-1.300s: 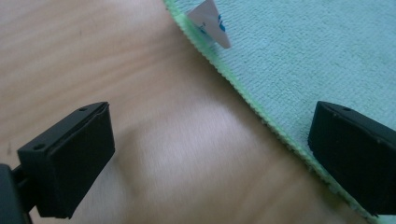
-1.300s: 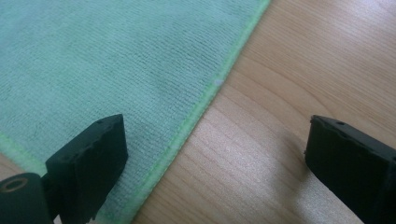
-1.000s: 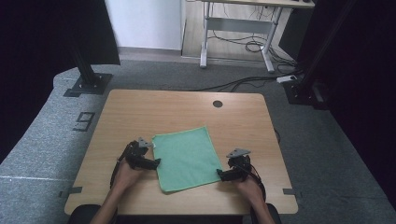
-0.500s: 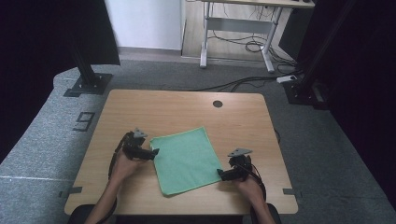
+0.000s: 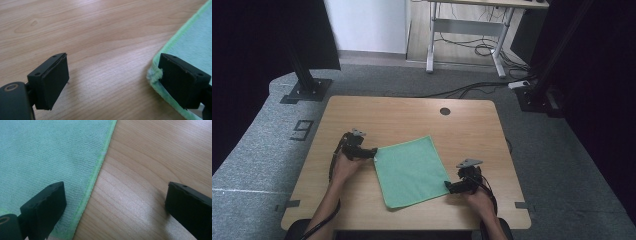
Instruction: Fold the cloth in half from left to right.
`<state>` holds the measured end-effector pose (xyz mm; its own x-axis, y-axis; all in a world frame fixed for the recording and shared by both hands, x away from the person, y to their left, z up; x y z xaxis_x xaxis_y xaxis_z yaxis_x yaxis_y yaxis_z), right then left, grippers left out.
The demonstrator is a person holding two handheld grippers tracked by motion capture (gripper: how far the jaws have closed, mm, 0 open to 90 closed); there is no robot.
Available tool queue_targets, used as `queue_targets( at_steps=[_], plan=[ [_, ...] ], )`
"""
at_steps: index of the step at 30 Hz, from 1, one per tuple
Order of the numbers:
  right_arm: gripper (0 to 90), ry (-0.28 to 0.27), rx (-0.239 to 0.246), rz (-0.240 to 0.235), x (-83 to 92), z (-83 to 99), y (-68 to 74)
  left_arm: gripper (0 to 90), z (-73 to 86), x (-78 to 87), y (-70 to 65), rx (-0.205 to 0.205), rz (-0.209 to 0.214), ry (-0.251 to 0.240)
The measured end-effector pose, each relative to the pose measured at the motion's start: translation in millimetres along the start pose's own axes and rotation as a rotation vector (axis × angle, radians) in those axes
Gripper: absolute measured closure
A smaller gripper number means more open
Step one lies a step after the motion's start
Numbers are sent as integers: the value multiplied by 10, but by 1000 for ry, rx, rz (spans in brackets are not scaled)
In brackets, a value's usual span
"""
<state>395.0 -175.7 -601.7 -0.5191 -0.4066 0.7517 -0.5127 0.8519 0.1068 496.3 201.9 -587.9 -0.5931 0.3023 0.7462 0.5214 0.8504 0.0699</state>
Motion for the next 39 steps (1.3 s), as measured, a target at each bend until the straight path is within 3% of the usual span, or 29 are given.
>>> queue_targets(
  at_steps=[5, 10, 13, 19, 24, 28, 35, 39],
  plan=[
    [32, -2, 1, -3, -1, 1, 0, 105, 39, -65, 3, -6, -8, 20],
    [31, -6, 1, -1, -2, 1, -1, 92, 69, -79, 13, -16, -1, -23],
    [31, -4, 2, -2, -1, 2, -2, 166, 71, -59, -18, -40, 17, -41],
    [36, 5, -3, 3, 0, -3, 4, 178, 75, -54, -23, -32, 8, -40],
    [80, 15, -4, -10, 13, -22, 33, 145, 83, -54, -23, -1, -22, -30],
    [87, -4, 10, -14, 43, -67, 75, 139, 83, -55, -20, 2, -23, -30],
    [92, -22, 25, -80, 76, -139, 212, 137, 83, -56, -19, 3, -23, -29],
    [99, -18, 62, -154, 70, -180, 423, 137, 83, -56, -19, 3, -23, -30]
  ],
)
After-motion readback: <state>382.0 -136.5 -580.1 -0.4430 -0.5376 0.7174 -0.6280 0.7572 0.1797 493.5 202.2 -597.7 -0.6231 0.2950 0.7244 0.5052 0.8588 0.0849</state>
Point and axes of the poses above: each handheld gripper's, and its own axes: x roughly backward along the jaws, z roughly out of its underside, y roughly to its left, the point moved 7 cm from there along -x, roughly forward along the jaws, and after that the axes turned 8 degrees about -x, right-handed, at the moved point
